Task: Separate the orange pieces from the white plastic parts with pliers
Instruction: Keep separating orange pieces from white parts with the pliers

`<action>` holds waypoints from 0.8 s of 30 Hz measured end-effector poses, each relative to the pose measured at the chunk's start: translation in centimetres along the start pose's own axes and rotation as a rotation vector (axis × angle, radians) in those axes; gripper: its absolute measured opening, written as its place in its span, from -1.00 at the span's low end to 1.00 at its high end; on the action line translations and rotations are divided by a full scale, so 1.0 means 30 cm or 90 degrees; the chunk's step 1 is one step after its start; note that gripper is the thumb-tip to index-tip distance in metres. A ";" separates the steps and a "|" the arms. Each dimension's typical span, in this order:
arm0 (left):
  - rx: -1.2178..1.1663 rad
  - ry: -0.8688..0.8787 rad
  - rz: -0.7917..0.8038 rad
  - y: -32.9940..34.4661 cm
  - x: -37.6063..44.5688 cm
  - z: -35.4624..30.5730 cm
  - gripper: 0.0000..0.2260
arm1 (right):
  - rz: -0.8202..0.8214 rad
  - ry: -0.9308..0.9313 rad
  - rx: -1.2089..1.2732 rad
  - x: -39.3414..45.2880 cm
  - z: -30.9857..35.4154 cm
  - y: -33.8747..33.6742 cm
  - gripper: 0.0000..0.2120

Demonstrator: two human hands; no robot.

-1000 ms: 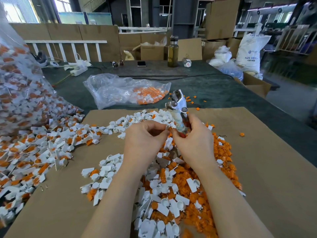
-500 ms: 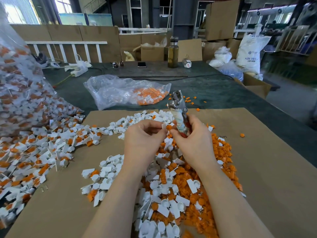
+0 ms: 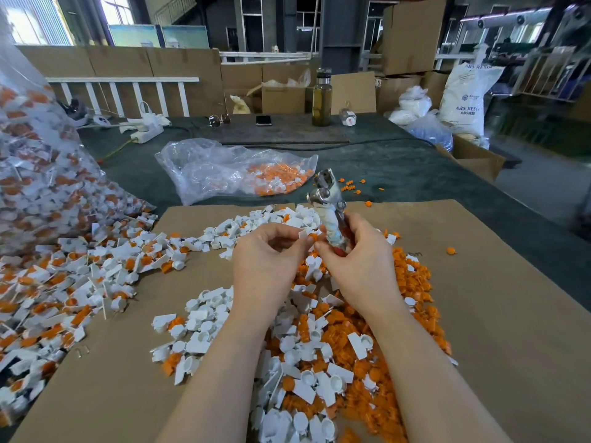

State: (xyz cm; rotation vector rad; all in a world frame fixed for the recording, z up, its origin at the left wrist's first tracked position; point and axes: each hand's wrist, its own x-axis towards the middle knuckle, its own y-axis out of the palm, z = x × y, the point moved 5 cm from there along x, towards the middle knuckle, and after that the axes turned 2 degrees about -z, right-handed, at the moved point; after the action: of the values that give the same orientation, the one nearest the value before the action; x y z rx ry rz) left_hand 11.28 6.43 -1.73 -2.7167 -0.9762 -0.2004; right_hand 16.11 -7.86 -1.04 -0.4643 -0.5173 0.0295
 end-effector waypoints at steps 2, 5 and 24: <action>-0.008 0.000 -0.001 -0.001 -0.001 0.001 -0.87 | 0.009 -0.001 0.000 0.003 0.000 0.001 -0.74; -0.059 -0.008 -0.005 -0.009 0.002 0.003 -0.89 | 0.056 0.012 0.023 0.008 -0.005 0.000 -0.79; -0.299 -0.017 0.014 -0.047 0.025 0.004 -0.97 | 0.370 0.049 0.040 -0.025 -0.015 0.030 -0.85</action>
State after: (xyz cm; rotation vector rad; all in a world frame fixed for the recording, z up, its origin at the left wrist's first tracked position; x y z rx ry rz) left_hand 10.96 7.98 -1.44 -3.1548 -1.0115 -0.4390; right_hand 15.75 -7.34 -2.14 -0.5392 -0.2912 0.5819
